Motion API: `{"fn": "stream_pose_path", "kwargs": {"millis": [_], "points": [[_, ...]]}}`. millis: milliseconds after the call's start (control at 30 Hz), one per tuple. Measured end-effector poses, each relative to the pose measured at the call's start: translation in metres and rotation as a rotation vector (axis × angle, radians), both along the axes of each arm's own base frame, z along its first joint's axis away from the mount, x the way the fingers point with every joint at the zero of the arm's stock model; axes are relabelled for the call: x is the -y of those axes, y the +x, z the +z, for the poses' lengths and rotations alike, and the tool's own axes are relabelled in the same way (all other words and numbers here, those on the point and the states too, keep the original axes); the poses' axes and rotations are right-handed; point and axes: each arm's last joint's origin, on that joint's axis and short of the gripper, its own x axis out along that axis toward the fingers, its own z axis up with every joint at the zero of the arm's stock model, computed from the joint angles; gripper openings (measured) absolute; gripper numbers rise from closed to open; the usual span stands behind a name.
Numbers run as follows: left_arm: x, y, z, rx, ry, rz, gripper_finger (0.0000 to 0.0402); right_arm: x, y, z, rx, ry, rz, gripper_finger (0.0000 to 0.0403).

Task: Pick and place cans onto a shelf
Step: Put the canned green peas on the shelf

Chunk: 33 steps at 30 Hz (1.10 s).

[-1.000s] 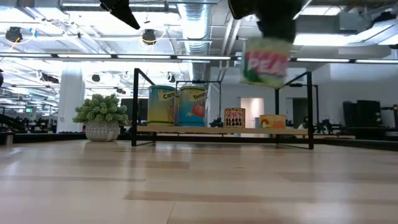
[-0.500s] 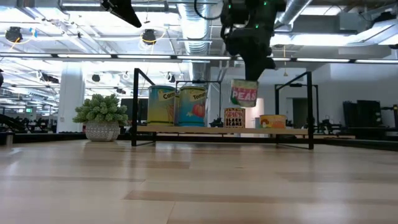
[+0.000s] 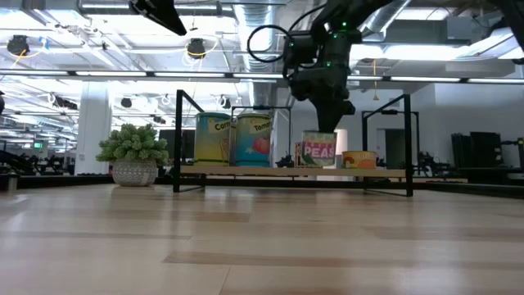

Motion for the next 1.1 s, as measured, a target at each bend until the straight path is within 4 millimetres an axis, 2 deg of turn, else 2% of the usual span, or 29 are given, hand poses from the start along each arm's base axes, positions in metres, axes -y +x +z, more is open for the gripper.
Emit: {"fn": "stream_pose_path", "kwargs": {"millis": [267,600,1100], "points": [[0.000,0.000,0.000,0.000,0.000,0.000,0.0068,0.007,0.004,-0.005,0.018,-0.027,-0.016,0.0009],[0.000,0.000,0.000,-0.001,0.000,0.000,0.0068,0.009,0.003,-0.004,0.018,-0.027,-0.022,0.0062],[0.000,0.000,0.000,-0.002,-0.002,-0.003,0.0068,0.014,0.003,-0.004,0.017,-0.084,-0.049,0.0067]]}}
